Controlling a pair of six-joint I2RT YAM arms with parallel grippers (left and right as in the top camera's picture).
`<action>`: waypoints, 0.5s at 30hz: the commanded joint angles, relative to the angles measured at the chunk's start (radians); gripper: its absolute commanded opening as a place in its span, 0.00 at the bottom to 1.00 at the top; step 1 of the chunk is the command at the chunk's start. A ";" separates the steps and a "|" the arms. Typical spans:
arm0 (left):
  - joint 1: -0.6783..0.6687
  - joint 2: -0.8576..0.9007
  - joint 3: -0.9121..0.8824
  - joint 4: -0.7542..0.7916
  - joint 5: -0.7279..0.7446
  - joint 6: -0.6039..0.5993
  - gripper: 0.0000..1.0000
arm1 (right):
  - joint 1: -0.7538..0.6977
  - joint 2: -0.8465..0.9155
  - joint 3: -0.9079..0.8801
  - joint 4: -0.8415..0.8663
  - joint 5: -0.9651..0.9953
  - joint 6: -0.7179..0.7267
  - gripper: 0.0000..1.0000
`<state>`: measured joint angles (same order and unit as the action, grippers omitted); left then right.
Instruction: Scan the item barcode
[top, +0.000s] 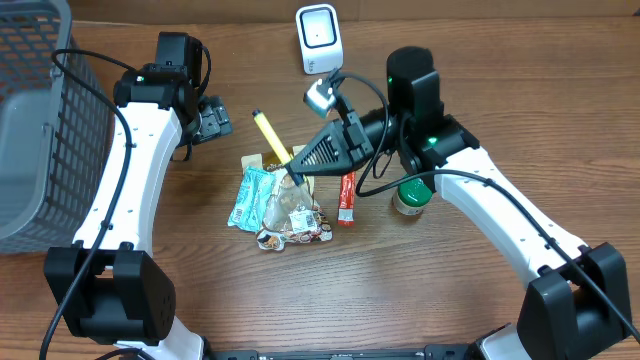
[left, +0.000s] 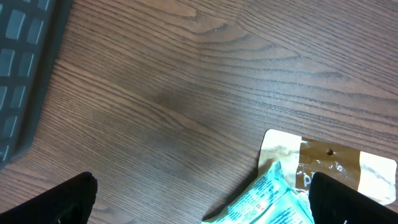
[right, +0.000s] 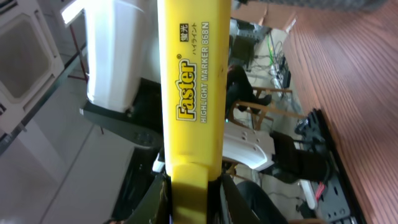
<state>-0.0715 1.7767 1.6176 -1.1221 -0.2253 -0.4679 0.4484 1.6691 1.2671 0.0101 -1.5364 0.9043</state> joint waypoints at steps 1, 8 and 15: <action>-0.001 -0.003 0.017 0.001 -0.011 0.000 1.00 | 0.000 -0.030 -0.019 -0.060 -0.034 -0.196 0.03; -0.001 -0.003 0.017 0.001 -0.011 0.000 1.00 | 0.000 -0.030 -0.020 -0.171 -0.034 -0.319 0.03; -0.001 -0.003 0.017 0.001 -0.011 0.000 1.00 | -0.002 -0.030 -0.020 -0.170 -0.033 -0.417 0.04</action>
<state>-0.0715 1.7767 1.6176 -1.1221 -0.2253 -0.4679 0.4477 1.6691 1.2507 -0.1616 -1.5368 0.5655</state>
